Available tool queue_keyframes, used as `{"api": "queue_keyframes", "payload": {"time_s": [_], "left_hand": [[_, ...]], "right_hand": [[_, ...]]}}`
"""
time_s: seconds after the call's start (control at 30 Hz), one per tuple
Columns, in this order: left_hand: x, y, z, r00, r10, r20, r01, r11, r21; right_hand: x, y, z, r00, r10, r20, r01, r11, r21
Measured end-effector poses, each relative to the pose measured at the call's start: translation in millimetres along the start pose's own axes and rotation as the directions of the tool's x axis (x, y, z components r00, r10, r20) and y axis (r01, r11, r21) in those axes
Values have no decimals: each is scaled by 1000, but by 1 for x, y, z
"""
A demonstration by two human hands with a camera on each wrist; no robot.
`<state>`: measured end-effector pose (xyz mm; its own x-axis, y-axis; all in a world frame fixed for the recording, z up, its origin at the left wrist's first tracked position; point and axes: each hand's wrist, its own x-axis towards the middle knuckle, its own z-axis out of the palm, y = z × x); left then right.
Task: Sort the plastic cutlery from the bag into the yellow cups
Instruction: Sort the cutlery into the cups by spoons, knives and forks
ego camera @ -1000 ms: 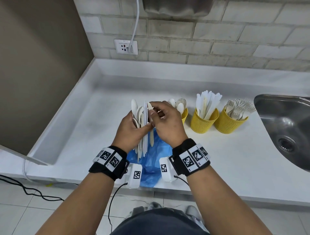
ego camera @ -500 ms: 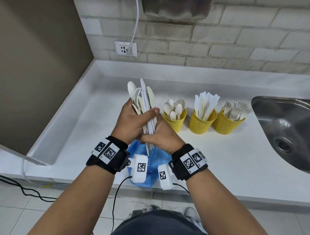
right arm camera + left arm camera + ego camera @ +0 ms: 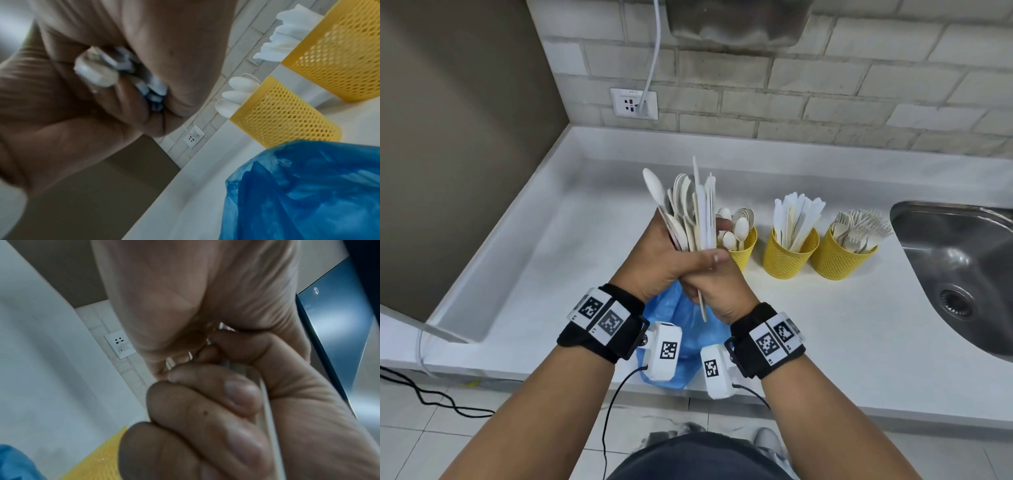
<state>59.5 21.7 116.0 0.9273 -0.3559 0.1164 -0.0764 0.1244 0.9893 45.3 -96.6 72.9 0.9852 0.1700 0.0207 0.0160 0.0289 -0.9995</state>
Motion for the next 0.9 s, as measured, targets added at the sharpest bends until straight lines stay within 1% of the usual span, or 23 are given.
{"api": "queue_keyframes", "payload": {"time_s": [0.07,0.1,0.17,0.23,0.3,0.37,0.4,0.43,0.5,0.57,0.63,0.73,0.83,0.9], "left_hand": [[1,-1,3,997,-17,73,18,1000,-19],[2,0,5,997,-25,80,27,999,-19],[4,1,10,1000,-13,28,12,999,33],[7,3,15,999,30,-33,-27,996,86],[11,5,20,996,60,-68,-56,997,56],[15,8,25,992,65,-103,-66,998,-2],[18,9,28,990,70,-119,-73,997,-25],[20,10,33,988,78,-131,-84,996,-40],[25,10,45,987,85,-134,-92,995,-44],[29,5,61,986,71,-147,-73,997,-7],[33,-5,81,985,70,-160,-61,996,61],[37,-19,107,980,62,-189,-45,995,94],[44,-26,128,979,61,-195,-46,996,82],[49,-28,140,981,66,-185,-63,998,23]], "right_hand": [[0,-3,-6,997,7,72,-9,1000,23],[0,-4,-10,996,9,87,-14,998,55],[-1,-2,-16,994,25,104,-38,992,123],[-4,0,-25,984,60,169,-100,966,237],[-5,3,-37,953,127,274,-228,899,374],[-6,2,-52,916,170,363,-349,784,513],[-6,1,-59,903,194,383,-393,735,553],[-5,0,-67,894,236,382,-429,698,573],[-3,-4,-75,889,306,341,-457,646,612],[-3,-11,-81,897,329,296,-441,596,672],[-5,-20,-85,910,347,229,-399,576,713],[-8,-25,-100,903,397,163,-372,534,759],[-10,-26,-121,900,420,121,-360,558,748],[-11,-26,-136,890,448,83,-366,595,716]]}}
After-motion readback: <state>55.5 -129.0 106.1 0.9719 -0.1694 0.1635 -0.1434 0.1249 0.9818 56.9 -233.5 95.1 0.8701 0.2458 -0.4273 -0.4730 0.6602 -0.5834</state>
